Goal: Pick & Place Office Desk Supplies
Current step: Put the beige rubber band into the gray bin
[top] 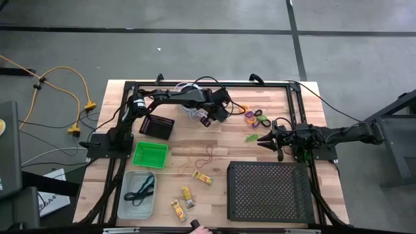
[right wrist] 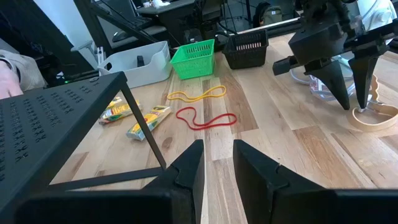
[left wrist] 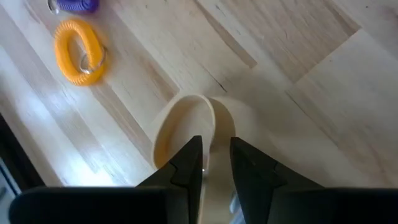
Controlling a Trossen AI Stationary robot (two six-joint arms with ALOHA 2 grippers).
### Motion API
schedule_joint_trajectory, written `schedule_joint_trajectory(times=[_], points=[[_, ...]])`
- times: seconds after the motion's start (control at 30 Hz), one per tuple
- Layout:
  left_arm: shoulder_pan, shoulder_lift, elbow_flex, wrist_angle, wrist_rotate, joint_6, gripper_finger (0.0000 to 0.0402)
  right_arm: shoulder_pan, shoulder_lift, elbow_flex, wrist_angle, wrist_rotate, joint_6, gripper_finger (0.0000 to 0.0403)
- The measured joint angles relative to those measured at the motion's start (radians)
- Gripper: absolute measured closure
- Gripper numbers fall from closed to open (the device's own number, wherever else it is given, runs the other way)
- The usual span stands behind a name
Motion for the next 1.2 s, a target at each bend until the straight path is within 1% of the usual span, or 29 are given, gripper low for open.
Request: schedule_joint_trajectory(times=[0.13, 0.37, 0.5, 0.93, 1.03, 1.2], points=[[-0.005, 0.001, 0.0, 0.0, -0.017, 0.027, 0.0325, 0.0, 0.0, 0.0, 0.0, 0.0, 0.0, 0.033], [-0.008, 0.001, 0.0, 0.0, -0.022, 0.022, 0.0325, 0.0, 0.0, 0.0, 0.0, 0.0, 0.0, 0.033], [-0.008, 0.001, 0.0, 0.0, -0.008, -0.011, 0.0325, 0.0, 0.0, 0.0, 0.0, 0.0, 0.0, 0.033], [-0.01, 0.002, 0.0, -0.033, -0.007, -0.075, 0.0325, 0.0, 0.0, 0.0, 0.0, 0.0, 0.0, 0.033], [-0.01, 0.002, 0.0, -0.031, -0.016, -0.06, 0.0325, 0.0, 0.0, 0.0, 0.0, 0.0, 0.0, 0.033], [-0.01, 0.002, 0.0, -0.029, -0.017, 0.013, 0.0325, 0.0, 0.0, 0.0, 0.0, 0.0, 0.0, 0.033]])
